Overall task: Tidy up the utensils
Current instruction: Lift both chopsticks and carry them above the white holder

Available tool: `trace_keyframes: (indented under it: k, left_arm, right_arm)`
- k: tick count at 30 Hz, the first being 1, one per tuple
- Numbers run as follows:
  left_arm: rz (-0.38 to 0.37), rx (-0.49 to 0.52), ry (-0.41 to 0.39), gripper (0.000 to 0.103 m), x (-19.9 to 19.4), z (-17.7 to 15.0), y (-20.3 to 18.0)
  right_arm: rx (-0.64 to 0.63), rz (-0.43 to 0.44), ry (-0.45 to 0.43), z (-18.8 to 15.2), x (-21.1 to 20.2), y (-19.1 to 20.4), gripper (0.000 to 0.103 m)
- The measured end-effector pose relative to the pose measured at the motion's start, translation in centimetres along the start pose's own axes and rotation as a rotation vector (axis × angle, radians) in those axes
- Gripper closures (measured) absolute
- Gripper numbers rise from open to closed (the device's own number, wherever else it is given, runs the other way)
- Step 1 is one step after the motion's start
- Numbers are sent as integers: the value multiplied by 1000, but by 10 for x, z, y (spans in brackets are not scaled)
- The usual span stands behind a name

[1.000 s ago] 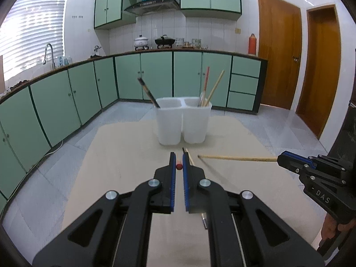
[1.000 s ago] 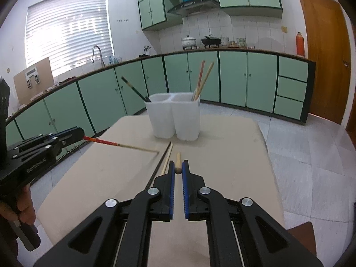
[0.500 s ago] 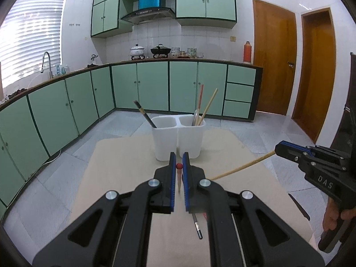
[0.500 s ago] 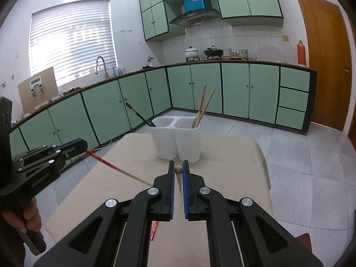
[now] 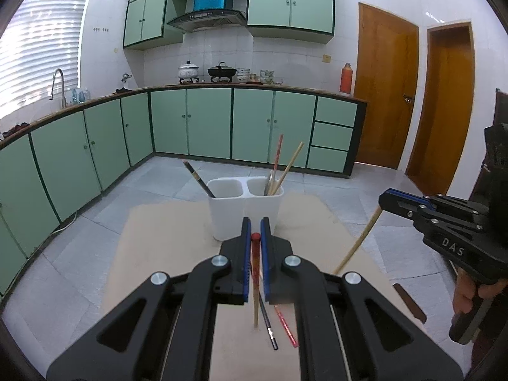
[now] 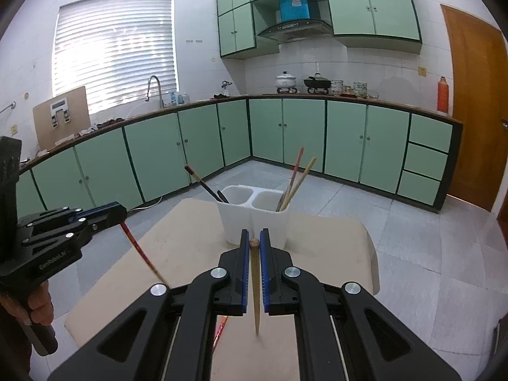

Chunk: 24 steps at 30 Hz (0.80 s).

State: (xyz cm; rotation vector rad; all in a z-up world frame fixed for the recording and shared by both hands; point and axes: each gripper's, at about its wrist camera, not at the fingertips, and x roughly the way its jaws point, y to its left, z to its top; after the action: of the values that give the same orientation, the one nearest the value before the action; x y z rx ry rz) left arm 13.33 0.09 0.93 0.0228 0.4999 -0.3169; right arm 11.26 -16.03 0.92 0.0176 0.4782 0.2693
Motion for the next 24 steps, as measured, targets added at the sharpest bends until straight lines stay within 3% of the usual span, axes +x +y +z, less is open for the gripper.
trace_keyframes:
  k: [15, 24]
  left_arm:
    - [-25, -7, -34, 98, 6, 37, 16]
    - [-43, 15, -115, 98, 13, 87, 18]
  right_arm:
    - [-21, 80, -10, 40, 14, -2, 97]
    - [-42, 121, -82, 97, 19, -4, 97]
